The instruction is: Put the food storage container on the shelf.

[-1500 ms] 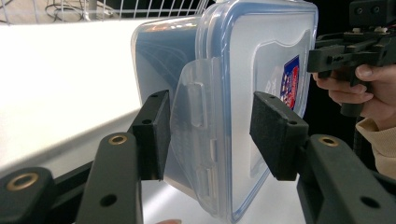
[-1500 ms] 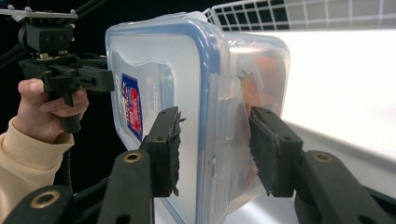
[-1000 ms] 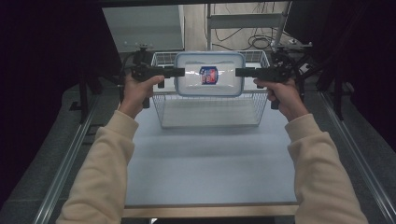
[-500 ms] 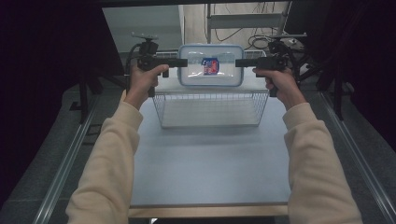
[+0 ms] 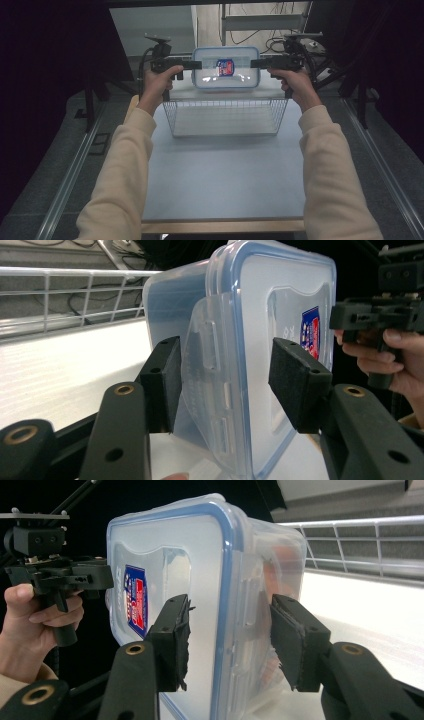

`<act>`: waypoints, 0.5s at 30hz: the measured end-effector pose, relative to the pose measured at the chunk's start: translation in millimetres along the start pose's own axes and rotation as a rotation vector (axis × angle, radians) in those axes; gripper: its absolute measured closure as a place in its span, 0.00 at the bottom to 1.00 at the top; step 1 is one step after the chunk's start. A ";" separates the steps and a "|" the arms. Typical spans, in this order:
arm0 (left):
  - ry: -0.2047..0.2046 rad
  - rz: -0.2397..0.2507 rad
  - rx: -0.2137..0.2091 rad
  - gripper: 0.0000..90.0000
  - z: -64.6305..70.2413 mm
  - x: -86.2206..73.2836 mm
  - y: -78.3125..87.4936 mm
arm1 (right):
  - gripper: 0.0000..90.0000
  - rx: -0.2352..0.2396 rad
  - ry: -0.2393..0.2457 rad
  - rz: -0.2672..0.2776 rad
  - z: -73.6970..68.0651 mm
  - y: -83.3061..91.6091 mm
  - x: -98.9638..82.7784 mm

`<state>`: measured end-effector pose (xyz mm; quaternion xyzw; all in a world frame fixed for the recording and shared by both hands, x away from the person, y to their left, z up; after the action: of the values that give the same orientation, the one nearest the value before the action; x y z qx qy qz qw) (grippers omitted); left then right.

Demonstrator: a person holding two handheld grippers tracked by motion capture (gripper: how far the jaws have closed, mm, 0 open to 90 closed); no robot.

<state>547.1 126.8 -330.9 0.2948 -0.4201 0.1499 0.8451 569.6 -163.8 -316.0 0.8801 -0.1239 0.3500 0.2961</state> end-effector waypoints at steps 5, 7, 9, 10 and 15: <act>0.047 0.009 -0.006 0.53 -6.7 2.6 -3.2 | 0.56 -0.013 -0.052 -0.017 3.0 -4.5 3.6; 0.068 0.018 -0.005 0.53 -10.3 3.1 -4.7 | 0.56 -0.013 -0.062 -0.017 3.8 -5.8 4.1; 0.086 0.024 -0.011 0.53 -13.4 2.9 -6.6 | 0.55 -0.020 -0.084 -0.016 5.4 -7.7 5.2; 0.096 0.028 -0.013 0.53 -15.0 2.6 -7.8 | 0.55 -0.028 -0.100 -0.014 6.2 -8.4 5.8; 0.098 0.018 0.060 0.53 -21.5 -0.1 -13.9 | 0.56 -0.131 -0.113 -0.017 9.1 -13.9 4.7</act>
<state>567.4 129.4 -346.3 0.3085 -0.3764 0.1844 0.8539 583.9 -158.3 -324.0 0.8783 -0.1554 0.2882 0.3484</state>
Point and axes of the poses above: each handheld gripper's, and its own axes: y roughly backward along the jaws, x roughly out of its top, z roughly to its right, the point moved 6 cm from there along -y, roughly forward along the jaws, and after that the axes turned 5 degrees about -y, right-handed, at the moved point
